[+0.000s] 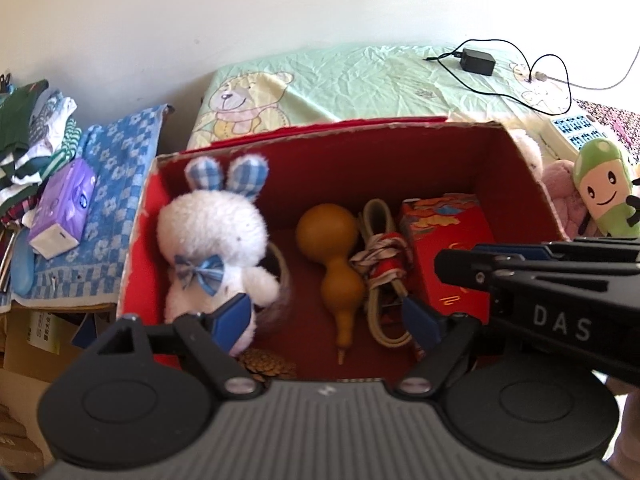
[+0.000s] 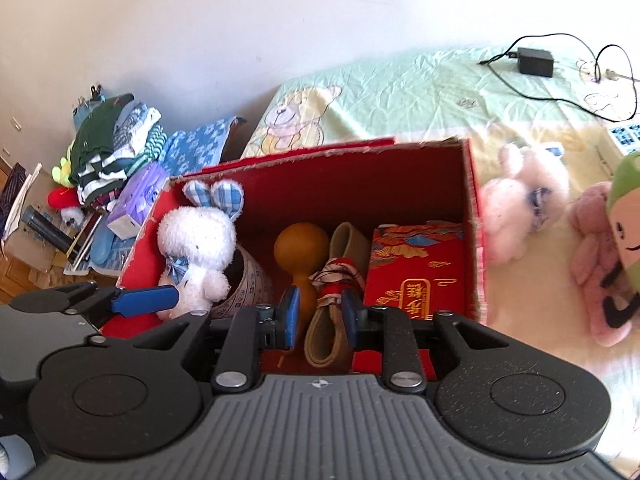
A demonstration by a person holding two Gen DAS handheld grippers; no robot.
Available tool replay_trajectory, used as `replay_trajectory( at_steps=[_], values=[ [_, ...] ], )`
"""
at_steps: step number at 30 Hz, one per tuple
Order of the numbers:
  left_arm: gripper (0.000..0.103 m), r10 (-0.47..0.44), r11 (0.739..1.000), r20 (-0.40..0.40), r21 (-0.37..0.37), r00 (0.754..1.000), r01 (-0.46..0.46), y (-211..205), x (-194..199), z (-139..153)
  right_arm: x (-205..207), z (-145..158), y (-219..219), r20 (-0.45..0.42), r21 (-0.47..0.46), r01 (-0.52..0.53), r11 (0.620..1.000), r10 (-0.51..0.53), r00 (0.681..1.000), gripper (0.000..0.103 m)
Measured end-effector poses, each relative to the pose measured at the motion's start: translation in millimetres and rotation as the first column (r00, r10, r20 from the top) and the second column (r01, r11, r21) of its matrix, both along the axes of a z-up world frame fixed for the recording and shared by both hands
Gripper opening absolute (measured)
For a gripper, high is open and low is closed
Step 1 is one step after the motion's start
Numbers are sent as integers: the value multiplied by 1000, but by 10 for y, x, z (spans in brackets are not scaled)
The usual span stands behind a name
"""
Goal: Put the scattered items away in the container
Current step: 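Move the right gripper back to the plush pile toward the green plush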
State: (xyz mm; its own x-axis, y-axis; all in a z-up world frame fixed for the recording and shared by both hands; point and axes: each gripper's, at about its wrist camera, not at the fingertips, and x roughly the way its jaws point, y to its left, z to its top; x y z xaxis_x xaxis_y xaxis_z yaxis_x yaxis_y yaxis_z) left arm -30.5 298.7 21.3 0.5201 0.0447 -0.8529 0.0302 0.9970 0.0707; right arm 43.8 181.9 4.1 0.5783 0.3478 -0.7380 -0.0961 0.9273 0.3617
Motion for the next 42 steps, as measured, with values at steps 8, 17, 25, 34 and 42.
replay_trajectory(
  at_steps=[8,17,25,34,42],
  values=[
    [83,4,1000,-1,17,1000,-4,-324,6,84,-99,81,-283,58,-3,11,1000,-10,998,33],
    [82,0,1000,20,11,1000,0,-877,-60,221,-237,186,-773,88,22,-4,1000,2,996,34],
    [86,-45,999,32,6,998,45,-1456,-66,266,-376,213,-1335,87,61,11,998,-16,996,43],
    [89,-133,991,37,7,990,133,-2226,-47,171,-562,160,-1996,84,77,43,996,-49,995,43],
    [89,-145,988,-26,-65,989,143,-2620,108,-119,-606,12,-2400,60,70,80,994,-85,995,43]
  ],
)
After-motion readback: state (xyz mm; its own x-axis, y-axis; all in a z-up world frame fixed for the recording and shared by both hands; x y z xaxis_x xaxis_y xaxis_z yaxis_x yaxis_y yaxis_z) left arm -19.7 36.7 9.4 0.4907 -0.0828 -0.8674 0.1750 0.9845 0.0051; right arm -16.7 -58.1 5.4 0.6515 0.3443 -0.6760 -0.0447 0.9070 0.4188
